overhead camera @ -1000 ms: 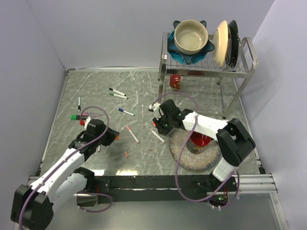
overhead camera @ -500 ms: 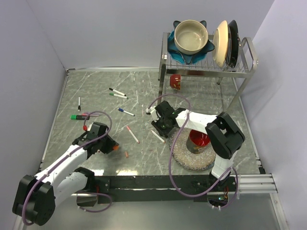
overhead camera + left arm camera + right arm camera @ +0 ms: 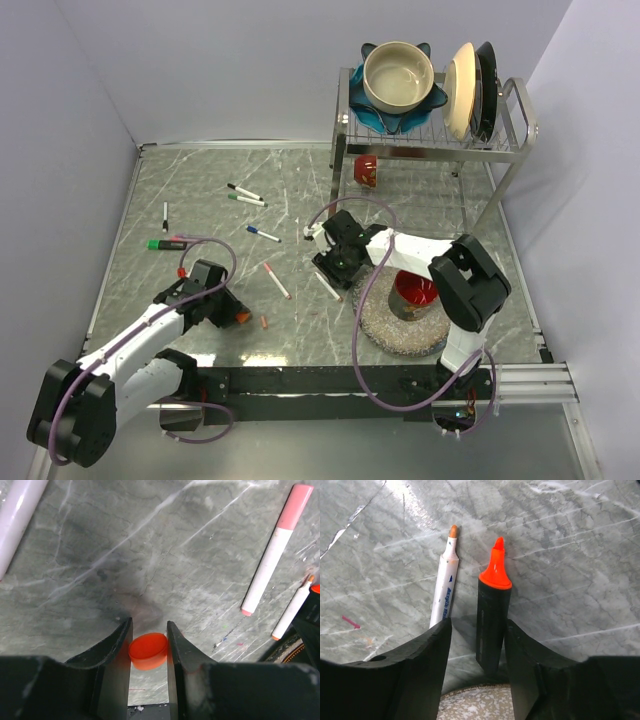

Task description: Open the pen caps

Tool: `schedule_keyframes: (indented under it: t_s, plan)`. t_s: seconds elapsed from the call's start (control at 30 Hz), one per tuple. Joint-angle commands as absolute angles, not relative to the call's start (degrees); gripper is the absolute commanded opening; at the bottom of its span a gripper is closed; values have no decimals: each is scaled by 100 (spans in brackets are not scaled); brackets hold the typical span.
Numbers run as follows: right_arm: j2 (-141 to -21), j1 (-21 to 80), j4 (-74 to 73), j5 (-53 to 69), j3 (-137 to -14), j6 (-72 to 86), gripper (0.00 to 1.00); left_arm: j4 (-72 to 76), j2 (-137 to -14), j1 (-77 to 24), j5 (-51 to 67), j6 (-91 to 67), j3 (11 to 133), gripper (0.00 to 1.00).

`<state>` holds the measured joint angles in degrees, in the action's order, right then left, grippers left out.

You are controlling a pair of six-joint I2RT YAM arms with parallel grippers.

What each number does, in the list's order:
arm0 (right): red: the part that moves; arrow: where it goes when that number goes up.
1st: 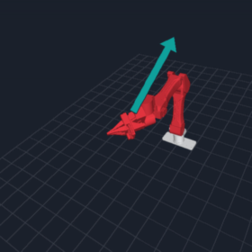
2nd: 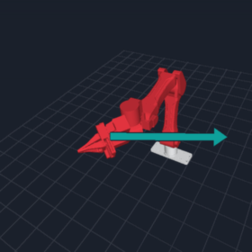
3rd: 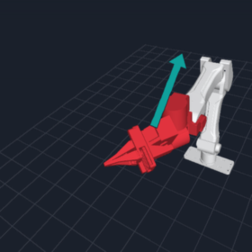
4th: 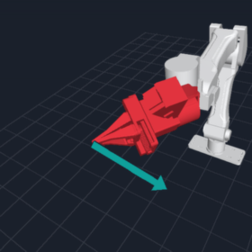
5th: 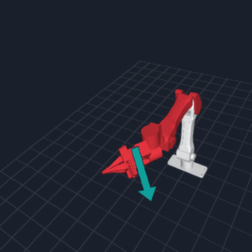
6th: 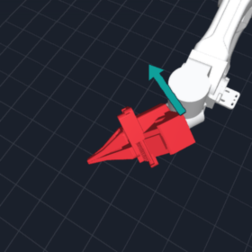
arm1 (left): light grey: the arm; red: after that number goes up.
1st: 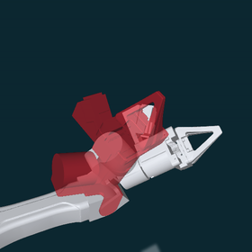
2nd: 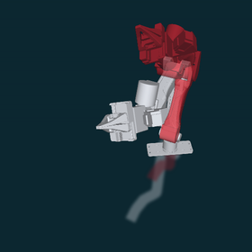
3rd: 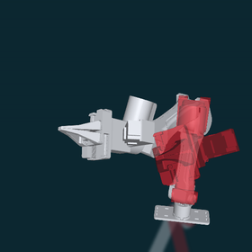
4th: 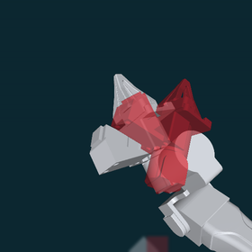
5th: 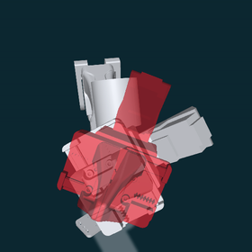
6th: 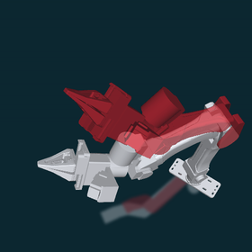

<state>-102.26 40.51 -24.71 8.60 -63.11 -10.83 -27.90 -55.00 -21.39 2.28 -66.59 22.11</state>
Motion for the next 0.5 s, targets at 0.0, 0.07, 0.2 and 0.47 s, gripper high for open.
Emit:
schedule_keyframes:
  t_s: [0.0, 0.07, 0.2, 0.47]
  plan:
    - [-9800, 4087, -2522, 932, -6548, -1274, 58, -2733, -5441, -2127, 413, -6504, 2127, 27]
    - [-9686, 4078, -2549, 1037, -6530, -1353, 64, -2830, -5379, -2127, 396, -6495, 2171, 27]
    - [-9501, 4078, -2540, 1116, -6487, -1424, 68, -3014, -5204, -2127, 316, -6486, 2285, 30]
    - [-9255, 4061, -2759, 1599, -6504, -1810, 69, -3138, -5098, -2127, 395, -6460, 2408, 38]
